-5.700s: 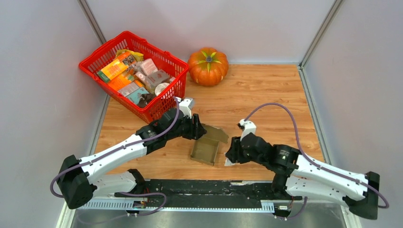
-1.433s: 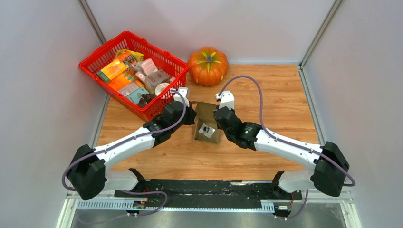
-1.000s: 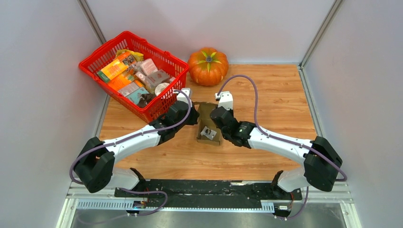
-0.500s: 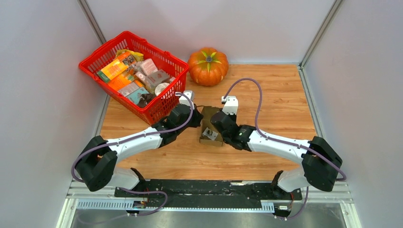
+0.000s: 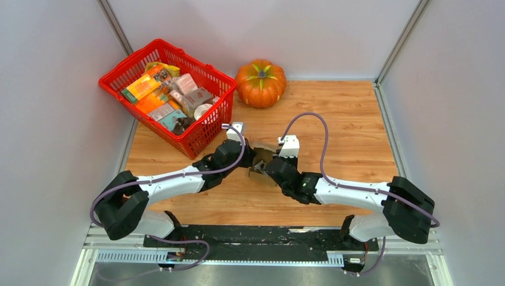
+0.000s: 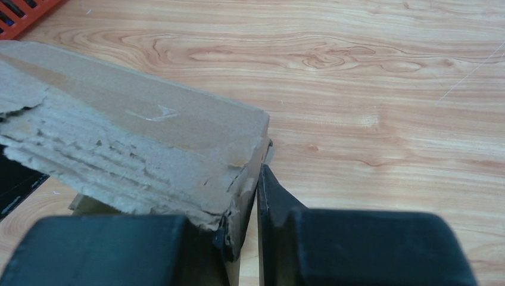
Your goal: Fold the paper box
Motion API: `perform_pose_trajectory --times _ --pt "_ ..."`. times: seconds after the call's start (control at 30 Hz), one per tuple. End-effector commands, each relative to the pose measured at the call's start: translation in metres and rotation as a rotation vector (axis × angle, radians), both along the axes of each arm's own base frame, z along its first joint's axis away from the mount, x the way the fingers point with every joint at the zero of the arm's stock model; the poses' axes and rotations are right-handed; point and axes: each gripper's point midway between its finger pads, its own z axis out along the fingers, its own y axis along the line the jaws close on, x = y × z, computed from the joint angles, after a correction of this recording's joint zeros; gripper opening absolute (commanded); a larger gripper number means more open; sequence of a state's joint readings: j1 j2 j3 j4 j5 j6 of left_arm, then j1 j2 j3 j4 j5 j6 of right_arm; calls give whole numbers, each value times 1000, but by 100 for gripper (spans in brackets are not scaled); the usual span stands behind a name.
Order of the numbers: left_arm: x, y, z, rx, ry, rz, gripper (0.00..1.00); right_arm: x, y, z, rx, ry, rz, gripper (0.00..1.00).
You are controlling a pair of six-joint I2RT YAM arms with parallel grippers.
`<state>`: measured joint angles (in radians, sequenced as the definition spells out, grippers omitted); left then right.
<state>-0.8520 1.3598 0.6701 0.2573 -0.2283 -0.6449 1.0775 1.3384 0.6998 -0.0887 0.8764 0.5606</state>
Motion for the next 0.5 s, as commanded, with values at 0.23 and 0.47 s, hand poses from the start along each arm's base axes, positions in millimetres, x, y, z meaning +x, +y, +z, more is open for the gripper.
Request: perform_pose_trajectory --times 0.23,0.47 --pt "-22 10 -24 -7 43 20 0 -11 13 10 92 -79 -7 15" --pt "-26 15 -28 6 46 25 0 -17 8 13 113 -73 -70 14"
